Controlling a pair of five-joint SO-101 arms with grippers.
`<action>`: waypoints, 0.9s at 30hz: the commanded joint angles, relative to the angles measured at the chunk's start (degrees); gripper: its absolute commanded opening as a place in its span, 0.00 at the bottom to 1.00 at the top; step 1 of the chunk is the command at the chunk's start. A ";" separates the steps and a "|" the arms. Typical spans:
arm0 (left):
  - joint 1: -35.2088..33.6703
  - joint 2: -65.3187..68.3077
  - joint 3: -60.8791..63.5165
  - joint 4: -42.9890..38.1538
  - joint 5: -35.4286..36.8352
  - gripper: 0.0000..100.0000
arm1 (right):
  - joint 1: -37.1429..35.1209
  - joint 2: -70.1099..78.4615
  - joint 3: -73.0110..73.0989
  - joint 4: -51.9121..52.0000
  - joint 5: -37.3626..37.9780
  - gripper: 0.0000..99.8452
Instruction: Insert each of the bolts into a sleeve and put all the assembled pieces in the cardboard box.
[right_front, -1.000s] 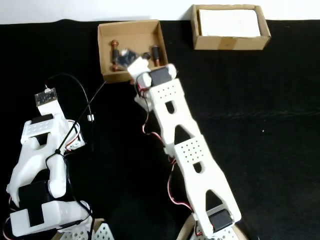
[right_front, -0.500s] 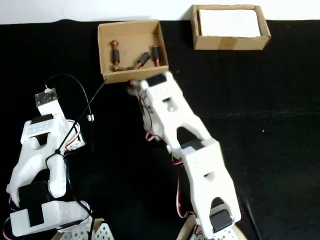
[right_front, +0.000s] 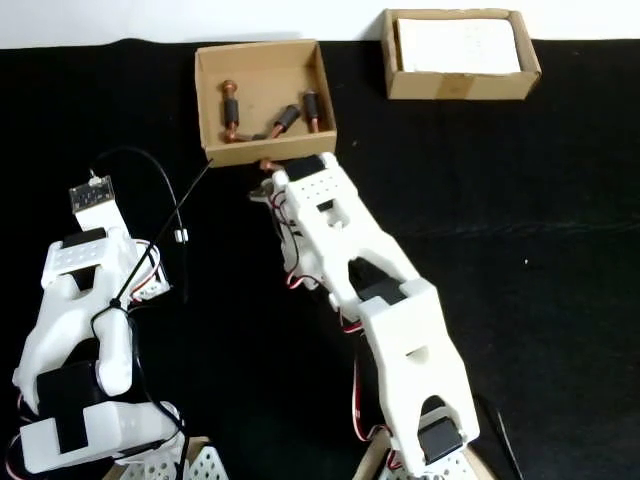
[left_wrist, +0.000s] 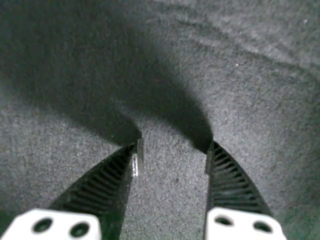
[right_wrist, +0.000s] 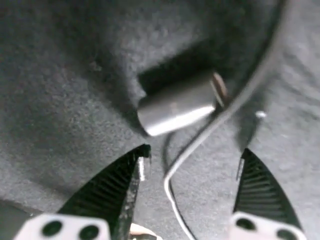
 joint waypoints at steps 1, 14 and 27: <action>-0.66 -0.48 -1.71 0.09 0.00 0.21 | -0.40 -7.78 -0.13 0.66 -4.22 0.27; -0.66 -0.57 -1.71 0.18 0.00 0.21 | -4.97 -9.71 0.31 -8.31 -33.14 0.27; -0.66 -0.57 -1.71 0.18 0.00 0.21 | -4.26 1.63 -0.13 -13.49 -36.75 0.27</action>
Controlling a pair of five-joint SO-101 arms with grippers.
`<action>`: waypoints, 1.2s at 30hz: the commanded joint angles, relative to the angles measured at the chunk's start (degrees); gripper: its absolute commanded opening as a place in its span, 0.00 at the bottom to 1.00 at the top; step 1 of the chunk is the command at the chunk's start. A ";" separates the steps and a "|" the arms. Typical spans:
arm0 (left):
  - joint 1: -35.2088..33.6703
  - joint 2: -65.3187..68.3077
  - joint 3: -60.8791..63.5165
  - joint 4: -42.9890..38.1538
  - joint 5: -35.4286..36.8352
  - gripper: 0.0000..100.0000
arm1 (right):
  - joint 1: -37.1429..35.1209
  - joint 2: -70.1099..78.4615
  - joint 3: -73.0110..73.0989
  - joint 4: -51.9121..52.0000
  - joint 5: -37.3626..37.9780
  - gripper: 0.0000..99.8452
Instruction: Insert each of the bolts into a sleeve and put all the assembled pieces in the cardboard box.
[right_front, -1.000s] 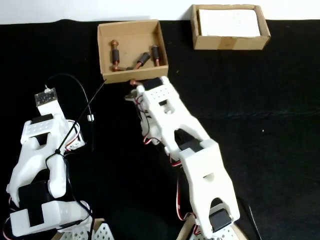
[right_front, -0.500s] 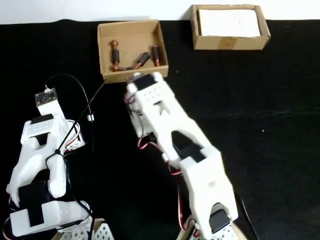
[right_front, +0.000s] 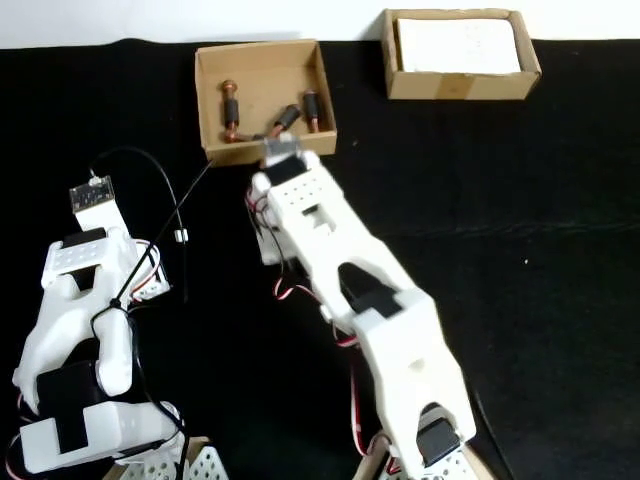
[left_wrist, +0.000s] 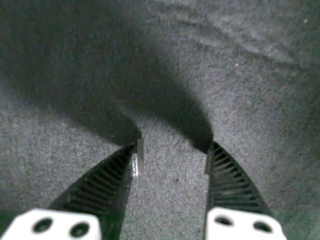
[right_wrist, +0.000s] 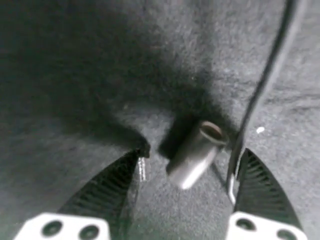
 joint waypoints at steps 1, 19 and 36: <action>-0.66 -0.57 -1.71 0.18 0.00 0.21 | 0.31 1.98 -0.66 0.04 -0.44 0.27; -0.66 -0.57 -1.71 0.18 0.00 0.21 | 0.66 2.68 -0.66 1.27 0.00 0.06; 11.91 -8.31 -19.21 20.66 7.65 0.21 | 21.76 -11.47 -14.11 11.82 3.69 0.06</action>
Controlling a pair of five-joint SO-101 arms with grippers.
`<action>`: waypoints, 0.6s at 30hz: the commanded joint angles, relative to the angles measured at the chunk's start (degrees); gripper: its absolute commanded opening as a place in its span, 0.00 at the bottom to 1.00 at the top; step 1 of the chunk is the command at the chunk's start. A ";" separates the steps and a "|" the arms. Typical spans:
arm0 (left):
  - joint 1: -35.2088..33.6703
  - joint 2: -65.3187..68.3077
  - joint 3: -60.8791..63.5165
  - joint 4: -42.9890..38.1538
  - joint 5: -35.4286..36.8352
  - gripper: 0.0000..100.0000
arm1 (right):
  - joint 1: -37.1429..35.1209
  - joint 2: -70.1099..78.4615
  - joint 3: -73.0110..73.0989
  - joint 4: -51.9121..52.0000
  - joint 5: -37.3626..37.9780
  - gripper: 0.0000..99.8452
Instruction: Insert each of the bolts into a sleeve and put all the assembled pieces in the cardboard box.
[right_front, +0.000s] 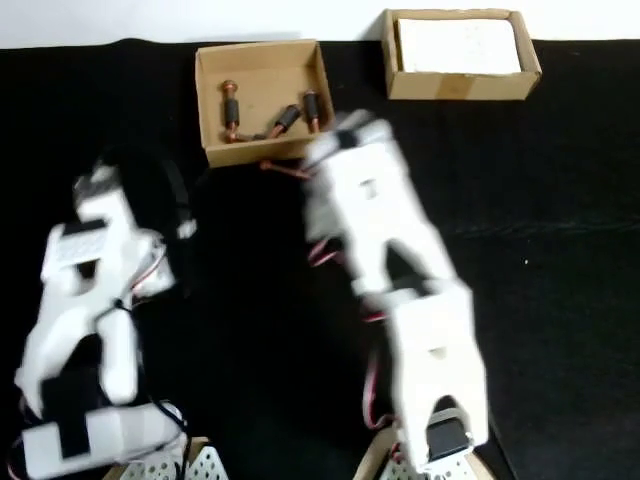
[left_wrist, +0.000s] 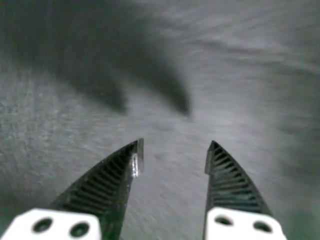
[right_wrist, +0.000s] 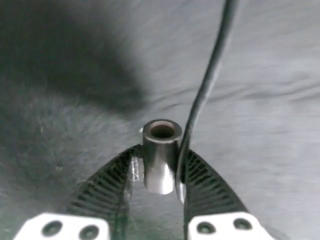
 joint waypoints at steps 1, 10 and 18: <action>6.81 -4.62 -12.53 8.26 8.79 0.21 | 6.55 -7.87 -2.68 1.10 0.97 0.06; 24.04 16.84 -40.75 8.70 24.88 0.21 | 13.76 -7.43 1.54 -6.99 0.62 0.05; 25.45 46.29 -76.97 18.29 49.41 0.21 | 12.44 -4.97 8.66 -17.36 0.53 0.04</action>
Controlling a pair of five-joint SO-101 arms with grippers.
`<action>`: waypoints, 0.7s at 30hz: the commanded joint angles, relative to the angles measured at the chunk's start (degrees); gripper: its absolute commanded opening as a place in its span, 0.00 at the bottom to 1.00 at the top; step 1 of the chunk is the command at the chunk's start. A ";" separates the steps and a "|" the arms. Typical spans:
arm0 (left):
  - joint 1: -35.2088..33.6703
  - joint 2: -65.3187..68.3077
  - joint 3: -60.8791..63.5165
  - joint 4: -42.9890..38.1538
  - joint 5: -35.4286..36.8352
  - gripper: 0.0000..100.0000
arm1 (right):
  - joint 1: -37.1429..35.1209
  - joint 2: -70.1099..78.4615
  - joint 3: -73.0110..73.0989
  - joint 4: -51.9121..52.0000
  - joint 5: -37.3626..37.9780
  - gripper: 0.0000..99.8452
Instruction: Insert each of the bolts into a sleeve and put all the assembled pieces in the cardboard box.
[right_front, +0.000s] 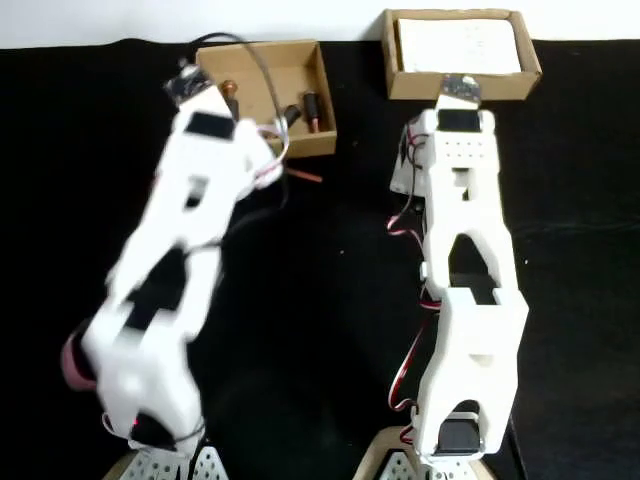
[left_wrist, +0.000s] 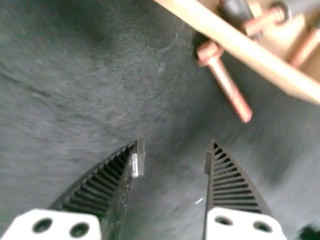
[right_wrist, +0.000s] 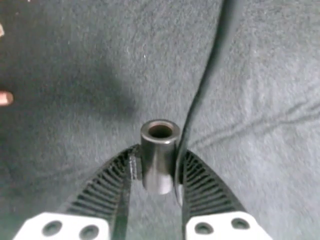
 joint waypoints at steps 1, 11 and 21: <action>2.24 9.36 -19.30 5.27 4.66 0.21 | -0.40 -0.48 1.63 -3.47 0.18 0.04; 2.59 29.58 -43.82 8.18 8.88 0.21 | -0.31 0.22 3.65 -5.76 0.18 0.04; -0.92 42.68 -50.33 5.63 10.02 0.21 | -0.22 0.22 3.74 -5.58 0.18 0.04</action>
